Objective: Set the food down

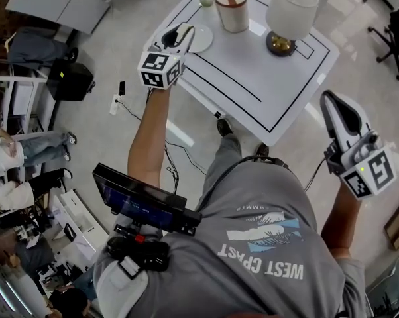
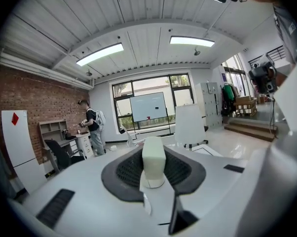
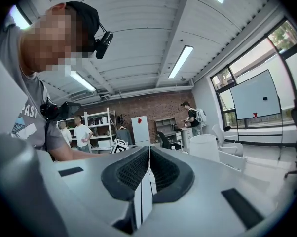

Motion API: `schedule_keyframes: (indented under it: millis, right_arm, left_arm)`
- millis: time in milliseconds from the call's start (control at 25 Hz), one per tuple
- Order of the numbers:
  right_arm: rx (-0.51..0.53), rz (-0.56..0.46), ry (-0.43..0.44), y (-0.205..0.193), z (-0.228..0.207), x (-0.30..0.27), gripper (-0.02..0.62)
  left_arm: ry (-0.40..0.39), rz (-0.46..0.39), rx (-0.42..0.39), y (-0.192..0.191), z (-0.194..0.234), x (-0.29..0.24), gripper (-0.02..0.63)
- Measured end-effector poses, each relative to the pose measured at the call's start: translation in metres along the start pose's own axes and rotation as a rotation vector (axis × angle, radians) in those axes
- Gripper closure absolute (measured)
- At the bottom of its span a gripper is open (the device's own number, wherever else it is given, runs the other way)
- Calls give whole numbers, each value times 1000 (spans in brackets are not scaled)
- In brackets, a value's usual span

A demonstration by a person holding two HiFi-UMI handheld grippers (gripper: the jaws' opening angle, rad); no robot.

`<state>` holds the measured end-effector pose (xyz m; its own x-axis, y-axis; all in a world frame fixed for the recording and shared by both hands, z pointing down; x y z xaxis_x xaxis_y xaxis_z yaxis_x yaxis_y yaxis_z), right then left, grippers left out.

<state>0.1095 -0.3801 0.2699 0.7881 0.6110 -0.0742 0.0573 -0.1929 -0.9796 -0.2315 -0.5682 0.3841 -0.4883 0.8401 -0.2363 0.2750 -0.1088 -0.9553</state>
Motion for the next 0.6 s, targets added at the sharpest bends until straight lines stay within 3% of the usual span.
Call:
schedule_keyframes:
  millis: [600]
  right_arm:
    - [-71, 40, -88, -30, -16, 6, 588]
  left_arm:
    - [-1, 242, -9, -95, 37, -71, 502]
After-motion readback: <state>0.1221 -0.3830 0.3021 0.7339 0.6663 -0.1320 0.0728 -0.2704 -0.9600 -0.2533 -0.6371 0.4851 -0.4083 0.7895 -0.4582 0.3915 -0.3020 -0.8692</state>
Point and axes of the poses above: the fingertips, and each gripper's own axes: x backward along the fingers, z to its left, y out of its top, the point moved 3 cm from there along x, backward along the fingers, and after that the axes turned 1 degree about -z, right-handed, at the moved point
